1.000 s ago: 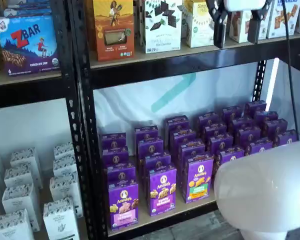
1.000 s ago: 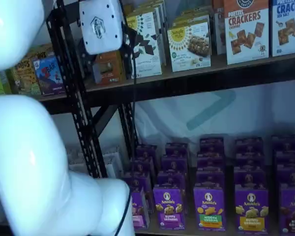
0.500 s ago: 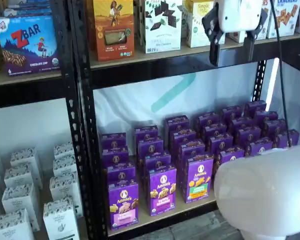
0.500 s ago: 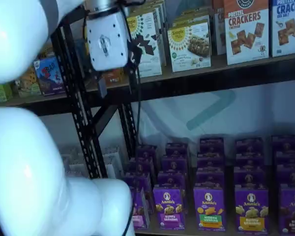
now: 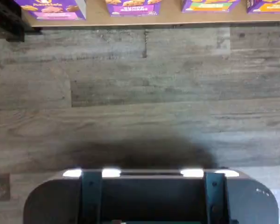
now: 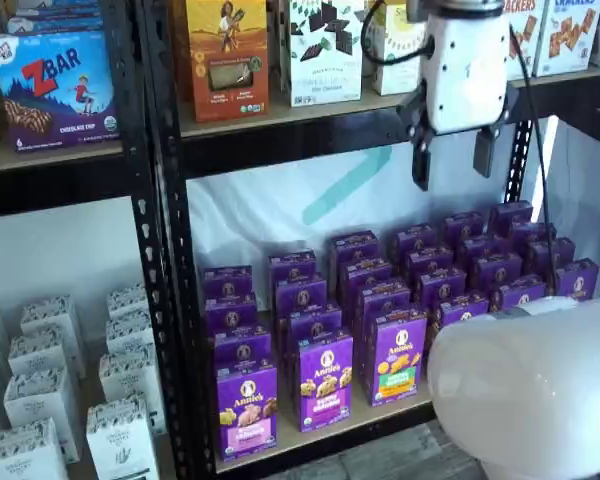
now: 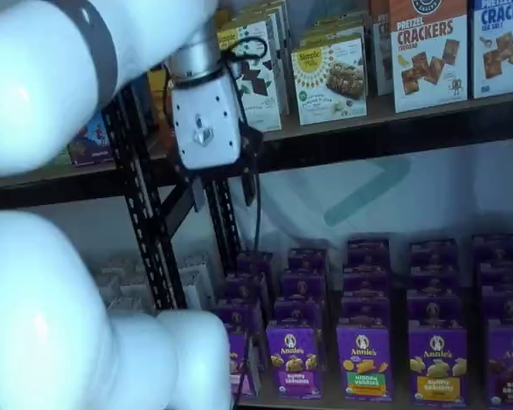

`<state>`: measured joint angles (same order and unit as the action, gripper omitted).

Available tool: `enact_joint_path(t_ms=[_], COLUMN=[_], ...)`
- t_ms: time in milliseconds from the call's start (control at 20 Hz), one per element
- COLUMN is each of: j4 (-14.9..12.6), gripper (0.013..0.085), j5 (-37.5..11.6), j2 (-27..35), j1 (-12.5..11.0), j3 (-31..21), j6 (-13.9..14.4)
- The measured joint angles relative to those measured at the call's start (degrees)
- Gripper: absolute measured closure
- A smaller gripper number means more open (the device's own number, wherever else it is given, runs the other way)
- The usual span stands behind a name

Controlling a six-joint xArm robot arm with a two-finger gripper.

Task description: Pick up the purple box with a pink patch in the middle, on the bottom shelf, the first box from the left

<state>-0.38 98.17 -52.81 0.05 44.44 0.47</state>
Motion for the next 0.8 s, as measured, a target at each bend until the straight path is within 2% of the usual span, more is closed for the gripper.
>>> enact_joint_path(t_ms=[200,550,800], j4=[-0.3,2.2,2.4], gripper=[0.0130,0.0130,0.0130], j5=[-5.8,-15.9,-24.4], j2=[-1.0,-0.4,-0.3], j1=[0.3,0.1,1.8], j3=[-5.2,-12.9,-18.6], j6=[0.4,0.1,1.5])
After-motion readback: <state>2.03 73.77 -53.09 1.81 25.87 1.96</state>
